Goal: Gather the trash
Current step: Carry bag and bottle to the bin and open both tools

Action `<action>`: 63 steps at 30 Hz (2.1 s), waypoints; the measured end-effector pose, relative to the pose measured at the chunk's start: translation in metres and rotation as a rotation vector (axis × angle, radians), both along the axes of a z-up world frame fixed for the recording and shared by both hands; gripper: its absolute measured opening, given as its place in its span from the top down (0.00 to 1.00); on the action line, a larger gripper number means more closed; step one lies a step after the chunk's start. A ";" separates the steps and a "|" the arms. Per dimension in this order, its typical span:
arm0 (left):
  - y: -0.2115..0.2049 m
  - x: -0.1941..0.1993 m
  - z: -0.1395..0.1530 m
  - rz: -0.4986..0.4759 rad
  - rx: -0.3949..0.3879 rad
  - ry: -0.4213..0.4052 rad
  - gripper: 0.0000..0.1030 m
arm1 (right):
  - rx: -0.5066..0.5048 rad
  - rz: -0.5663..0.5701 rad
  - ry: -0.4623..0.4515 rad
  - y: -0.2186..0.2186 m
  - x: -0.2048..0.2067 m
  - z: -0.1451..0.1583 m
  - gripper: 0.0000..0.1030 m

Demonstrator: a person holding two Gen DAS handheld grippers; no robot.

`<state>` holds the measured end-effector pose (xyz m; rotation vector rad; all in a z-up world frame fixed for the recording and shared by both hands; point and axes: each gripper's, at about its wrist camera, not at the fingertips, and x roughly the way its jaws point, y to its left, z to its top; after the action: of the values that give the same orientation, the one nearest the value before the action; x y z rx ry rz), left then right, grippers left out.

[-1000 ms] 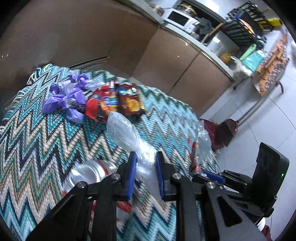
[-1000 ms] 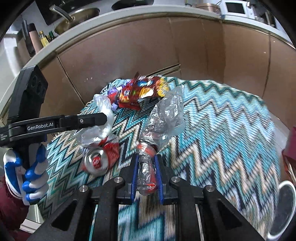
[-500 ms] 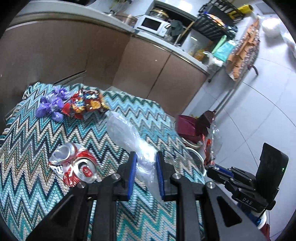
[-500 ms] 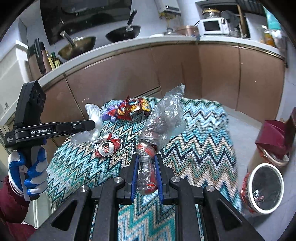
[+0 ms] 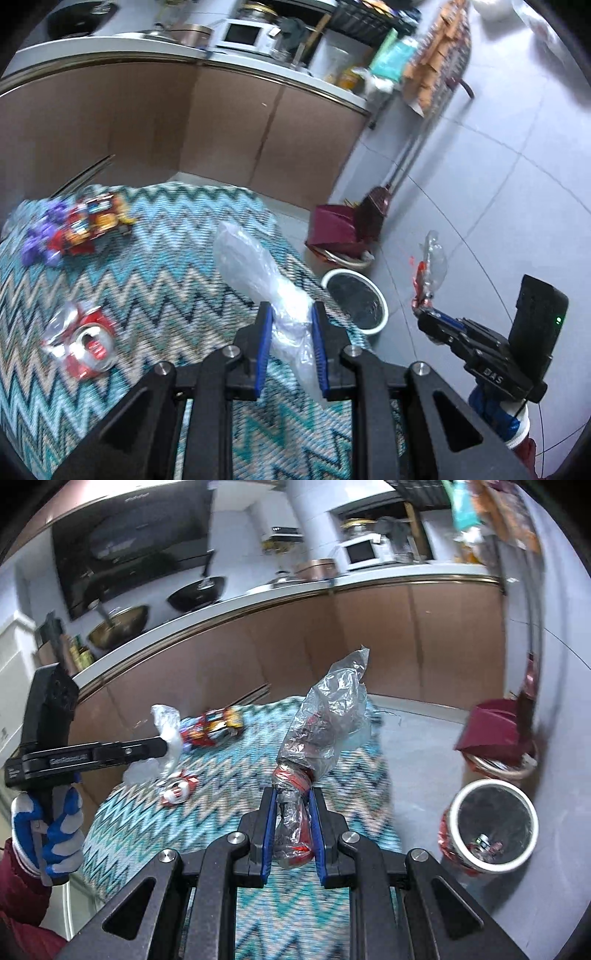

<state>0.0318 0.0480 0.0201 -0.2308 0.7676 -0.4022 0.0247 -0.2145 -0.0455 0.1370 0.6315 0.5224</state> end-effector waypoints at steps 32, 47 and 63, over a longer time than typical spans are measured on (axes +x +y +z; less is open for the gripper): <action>-0.361 0.301 -0.173 -0.391 0.175 0.304 0.74 | -0.075 -0.489 0.346 -0.232 0.207 -0.185 0.71; -0.343 0.273 -0.142 -0.342 0.138 0.223 0.60 | -0.125 -0.557 0.302 -0.221 0.166 -0.154 0.45; -0.194 0.137 -0.032 -0.183 0.141 -0.038 0.60 | -0.137 -0.500 0.020 -0.127 0.051 -0.016 0.00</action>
<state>0.1692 -0.1456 -0.0119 -0.0211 0.7791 -0.5216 0.0756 -0.3414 -0.0619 0.1641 0.6234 -0.0045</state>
